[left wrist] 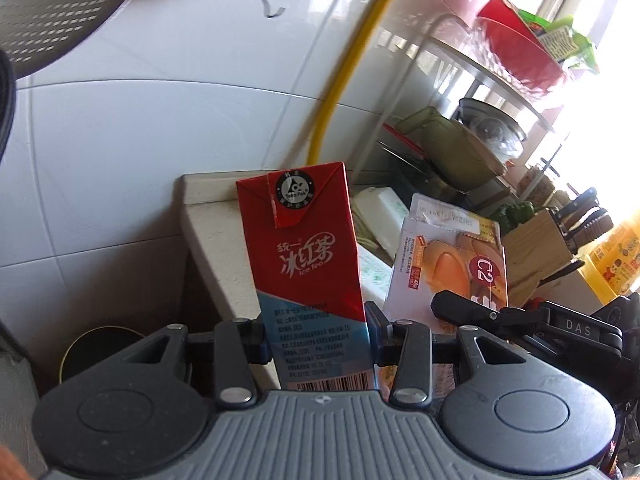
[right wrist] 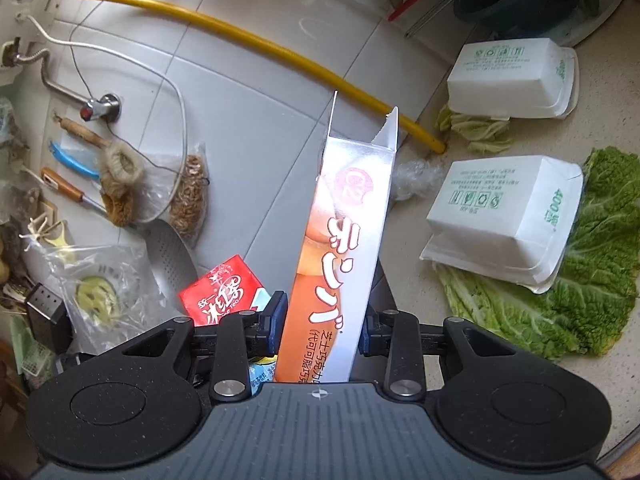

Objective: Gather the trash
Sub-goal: 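Lift the juice carton and orange snack box off the counter with both grippers, then carry the carton and snack box down over the black trash bin with both grippers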

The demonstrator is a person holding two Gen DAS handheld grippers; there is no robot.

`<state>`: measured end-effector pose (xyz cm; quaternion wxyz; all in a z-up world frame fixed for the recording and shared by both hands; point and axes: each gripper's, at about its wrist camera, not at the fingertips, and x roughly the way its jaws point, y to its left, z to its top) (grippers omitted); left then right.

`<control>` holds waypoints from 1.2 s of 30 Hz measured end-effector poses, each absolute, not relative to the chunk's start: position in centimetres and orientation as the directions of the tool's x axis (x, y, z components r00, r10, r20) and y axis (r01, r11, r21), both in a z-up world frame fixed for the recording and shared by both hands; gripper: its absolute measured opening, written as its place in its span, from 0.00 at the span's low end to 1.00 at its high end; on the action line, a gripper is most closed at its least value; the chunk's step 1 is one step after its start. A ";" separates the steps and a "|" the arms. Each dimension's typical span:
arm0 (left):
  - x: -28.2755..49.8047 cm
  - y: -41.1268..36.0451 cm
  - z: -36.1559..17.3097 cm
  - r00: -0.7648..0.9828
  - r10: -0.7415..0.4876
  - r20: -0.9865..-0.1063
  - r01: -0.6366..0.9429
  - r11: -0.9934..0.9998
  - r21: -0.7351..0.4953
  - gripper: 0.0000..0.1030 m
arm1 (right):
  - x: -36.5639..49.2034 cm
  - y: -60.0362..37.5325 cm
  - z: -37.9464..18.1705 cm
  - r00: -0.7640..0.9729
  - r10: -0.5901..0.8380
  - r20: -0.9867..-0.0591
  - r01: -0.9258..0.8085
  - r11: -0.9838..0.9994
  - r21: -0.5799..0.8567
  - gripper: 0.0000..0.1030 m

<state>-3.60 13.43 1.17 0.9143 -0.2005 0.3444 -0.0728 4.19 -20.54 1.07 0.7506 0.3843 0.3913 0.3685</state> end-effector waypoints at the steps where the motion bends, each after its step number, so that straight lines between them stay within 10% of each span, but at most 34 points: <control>1: -3.9 14.0 1.1 0.756 -0.262 -0.600 -0.016 0.909 -0.417 0.38 | 4.3 -20.0 1.1 0.412 0.858 -0.306 -0.255 0.431 0.866 0.42; 36: -2.4 28.5 -4.1 0.695 -0.088 -0.713 -0.219 0.919 -0.327 0.38 | 7.6 0.1 -3.2 0.229 0.868 -0.440 -0.303 0.494 0.815 0.42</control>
